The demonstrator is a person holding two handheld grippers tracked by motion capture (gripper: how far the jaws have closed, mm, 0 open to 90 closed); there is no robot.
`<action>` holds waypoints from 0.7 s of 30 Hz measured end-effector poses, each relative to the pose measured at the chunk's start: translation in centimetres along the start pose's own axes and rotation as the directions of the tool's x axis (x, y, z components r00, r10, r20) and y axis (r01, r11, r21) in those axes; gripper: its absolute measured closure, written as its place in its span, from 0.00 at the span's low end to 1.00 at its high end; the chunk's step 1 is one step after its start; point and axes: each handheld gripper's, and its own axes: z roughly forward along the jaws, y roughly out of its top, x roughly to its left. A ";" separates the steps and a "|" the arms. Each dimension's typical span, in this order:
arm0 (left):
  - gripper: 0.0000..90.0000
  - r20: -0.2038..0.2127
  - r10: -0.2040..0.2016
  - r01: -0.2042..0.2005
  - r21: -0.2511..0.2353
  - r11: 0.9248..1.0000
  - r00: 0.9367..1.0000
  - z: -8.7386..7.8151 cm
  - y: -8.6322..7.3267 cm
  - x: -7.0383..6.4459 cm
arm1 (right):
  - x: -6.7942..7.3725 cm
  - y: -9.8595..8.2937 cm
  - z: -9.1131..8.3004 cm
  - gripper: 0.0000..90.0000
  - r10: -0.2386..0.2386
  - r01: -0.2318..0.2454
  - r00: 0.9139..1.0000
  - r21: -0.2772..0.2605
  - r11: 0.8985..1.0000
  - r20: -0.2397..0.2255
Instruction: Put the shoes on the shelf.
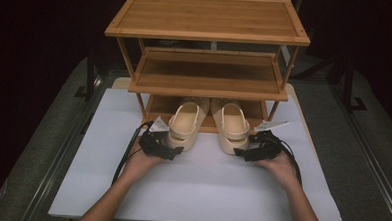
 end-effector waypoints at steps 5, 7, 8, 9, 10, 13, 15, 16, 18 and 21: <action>0.08 -0.003 0.005 -0.005 0.009 1.000 1.000 0.5 0.5 0.1 | -0.3 0.0 0.3 0.16 0.000 0.000 1.000 -0.015 1.000 -0.003; 0.08 -0.005 0.012 -0.012 0.014 1.000 1.000 0.7 0.8 0.0 | -0.3 0.2 0.4 0.16 -0.003 0.003 1.000 -0.009 1.000 -0.003; 0.08 -0.008 0.012 -0.012 0.014 1.000 1.000 0.8 0.9 -0.1 | -0.4 0.3 0.4 0.15 -0.010 0.010 1.000 -0.003 1.000 -0.002; 0.08 -0.010 0.012 -0.012 0.010 1.000 1.000 1.0 0.9 -0.1 | -0.4 0.5 0.5 0.15 -0.010 0.010 1.000 0.003 1.000 0.003; 0.08 -0.013 0.012 -0.012 0.009 1.000 1.000 1.1 1.0 -0.2 | -0.4 0.6 0.6 0.15 -0.010 0.010 1.000 0.006 1.000 0.006; 0.08 -0.018 0.008 -0.008 0.008 1.000 1.000 1.4 1.2 -0.1 | -0.5 0.9 0.9 0.15 -0.015 0.015 1.000 0.008 1.000 0.008; 0.08 -0.017 0.006 -0.006 0.008 1.000 1.000 1.6 1.4 0.0 | -0.6 1.0 1.0 0.15 -0.013 0.013 1.000 0.002 1.000 0.011; 0.08 -0.020 0.006 -0.006 0.010 1.000 1.000 1.7 1.5 0.0 | -0.7 1.0 1.1 0.15 -0.010 0.010 1.000 -0.002 1.000 0.011; 0.08 -0.021 0.006 -0.006 0.012 1.000 1.000 2.0 1.8 0.1 | -0.8 1.0 1.3 0.15 -0.002 0.002 1.000 -0.010 1.000 0.014; 0.07 -0.024 0.002 -0.002 0.009 1.000 1.000 2.5 2.1 0.2 | -1.0 1.3 1.6 0.15 -0.004 0.004 1.000 -0.014 1.000 0.021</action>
